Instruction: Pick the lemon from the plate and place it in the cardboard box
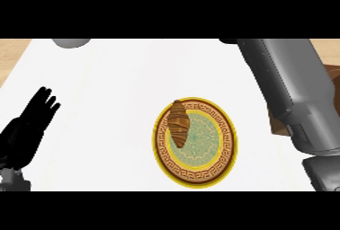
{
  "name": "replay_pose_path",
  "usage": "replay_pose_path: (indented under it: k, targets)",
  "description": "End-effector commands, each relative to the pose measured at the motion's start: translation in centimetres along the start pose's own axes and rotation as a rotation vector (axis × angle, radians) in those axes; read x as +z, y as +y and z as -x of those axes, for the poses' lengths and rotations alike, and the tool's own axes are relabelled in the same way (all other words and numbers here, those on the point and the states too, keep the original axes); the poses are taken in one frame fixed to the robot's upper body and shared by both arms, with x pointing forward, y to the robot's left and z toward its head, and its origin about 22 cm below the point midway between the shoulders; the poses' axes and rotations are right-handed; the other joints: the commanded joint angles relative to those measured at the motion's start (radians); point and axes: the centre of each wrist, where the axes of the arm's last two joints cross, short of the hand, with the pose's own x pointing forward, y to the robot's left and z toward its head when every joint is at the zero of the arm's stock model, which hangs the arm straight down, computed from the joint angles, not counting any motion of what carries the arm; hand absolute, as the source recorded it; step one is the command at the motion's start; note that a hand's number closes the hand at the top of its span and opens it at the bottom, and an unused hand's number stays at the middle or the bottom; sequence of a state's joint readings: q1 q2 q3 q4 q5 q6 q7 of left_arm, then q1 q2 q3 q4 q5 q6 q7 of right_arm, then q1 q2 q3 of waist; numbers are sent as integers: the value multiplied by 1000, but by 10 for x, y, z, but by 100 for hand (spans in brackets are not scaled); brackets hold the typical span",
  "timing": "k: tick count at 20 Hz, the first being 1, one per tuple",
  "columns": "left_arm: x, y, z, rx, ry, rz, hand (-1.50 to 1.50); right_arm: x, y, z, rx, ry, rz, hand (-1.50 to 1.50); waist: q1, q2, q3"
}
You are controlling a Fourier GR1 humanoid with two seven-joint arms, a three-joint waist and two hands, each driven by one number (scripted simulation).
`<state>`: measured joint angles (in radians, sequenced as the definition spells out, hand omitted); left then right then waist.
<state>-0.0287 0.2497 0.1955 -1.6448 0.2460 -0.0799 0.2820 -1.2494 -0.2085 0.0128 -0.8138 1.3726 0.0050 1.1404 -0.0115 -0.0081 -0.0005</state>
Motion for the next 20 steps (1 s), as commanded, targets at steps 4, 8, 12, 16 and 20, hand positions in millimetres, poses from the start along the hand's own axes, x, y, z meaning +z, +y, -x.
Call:
replay_pose_path:
  k: [4,8,12,16,20]
  targets:
    - [-2,-9,1,-3,-3,-11,0,-29,7,46,79,172,-32,150,-13,-1,0]
    - [1,1,11,-2,-16,3,0,-51,16,82,61,161,-5,150,3,6,0]
    - [13,6,2,-5,-14,3,0,-38,38,116,54,149,-17,150,5,3,1]
    - [-3,14,2,3,-1,16,0,-58,54,137,34,163,-51,150,13,9,0]
    - [2,-22,6,-4,1,27,0,-30,93,148,-7,205,-156,150,14,8,1]
